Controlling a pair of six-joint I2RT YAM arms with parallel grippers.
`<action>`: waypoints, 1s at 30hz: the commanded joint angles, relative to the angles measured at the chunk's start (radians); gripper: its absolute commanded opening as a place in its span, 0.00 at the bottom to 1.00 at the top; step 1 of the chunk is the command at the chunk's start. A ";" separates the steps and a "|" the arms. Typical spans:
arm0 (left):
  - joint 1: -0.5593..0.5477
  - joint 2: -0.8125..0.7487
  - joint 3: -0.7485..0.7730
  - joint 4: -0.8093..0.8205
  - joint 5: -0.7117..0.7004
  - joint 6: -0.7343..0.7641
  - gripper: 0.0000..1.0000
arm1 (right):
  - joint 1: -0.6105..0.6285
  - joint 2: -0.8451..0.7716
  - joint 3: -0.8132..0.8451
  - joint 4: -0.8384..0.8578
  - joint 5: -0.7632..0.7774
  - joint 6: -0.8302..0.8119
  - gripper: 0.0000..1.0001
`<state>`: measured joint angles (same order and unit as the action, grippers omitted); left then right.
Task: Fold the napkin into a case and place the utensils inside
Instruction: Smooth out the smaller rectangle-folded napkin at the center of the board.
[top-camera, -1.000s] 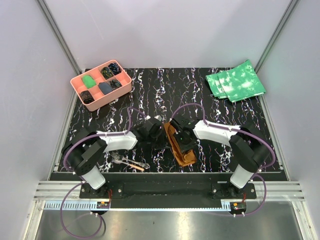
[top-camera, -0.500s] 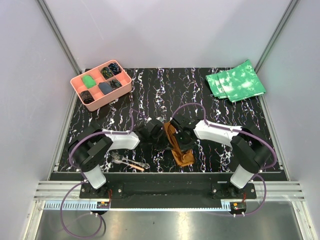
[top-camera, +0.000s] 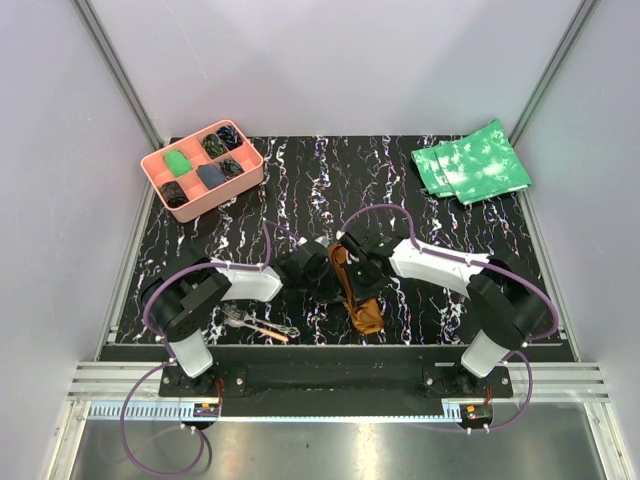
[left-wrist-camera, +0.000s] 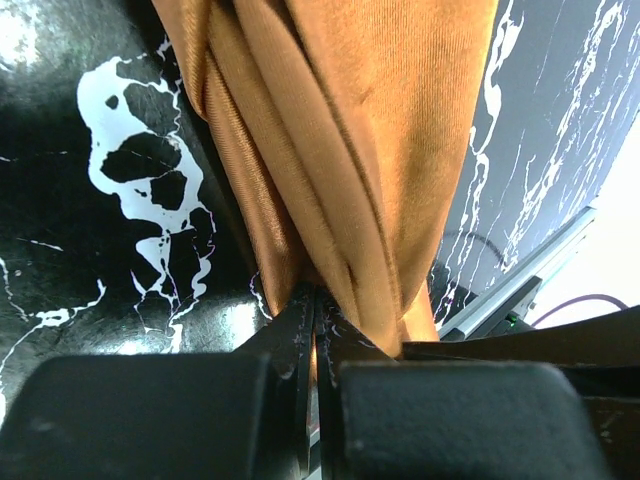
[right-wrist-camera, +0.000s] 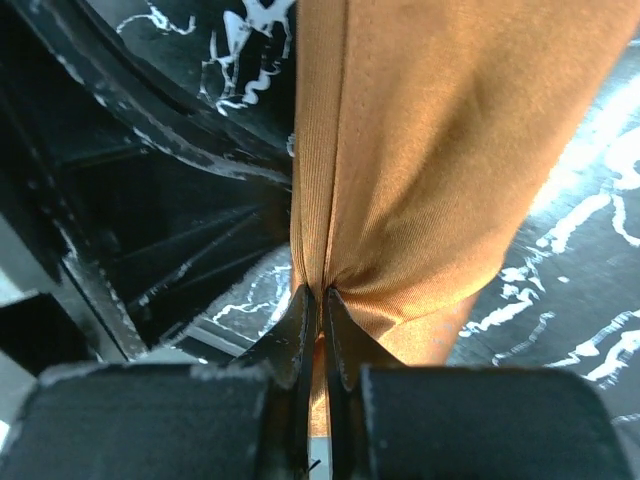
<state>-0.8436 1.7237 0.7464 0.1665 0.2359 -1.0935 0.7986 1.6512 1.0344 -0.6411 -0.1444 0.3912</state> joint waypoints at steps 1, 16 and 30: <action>-0.008 -0.021 -0.022 0.007 -0.027 0.006 0.00 | 0.010 0.031 -0.017 0.070 -0.063 0.029 0.00; 0.049 -0.234 -0.002 -0.197 -0.116 0.132 0.07 | -0.010 0.065 -0.093 0.161 -0.049 0.041 0.06; 0.126 -0.061 0.120 -0.024 0.065 0.116 0.07 | -0.024 0.045 -0.111 0.179 -0.070 0.046 0.16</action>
<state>-0.7124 1.6325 0.8127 0.0643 0.2447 -0.9726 0.7803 1.6951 0.9546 -0.4938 -0.2306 0.4355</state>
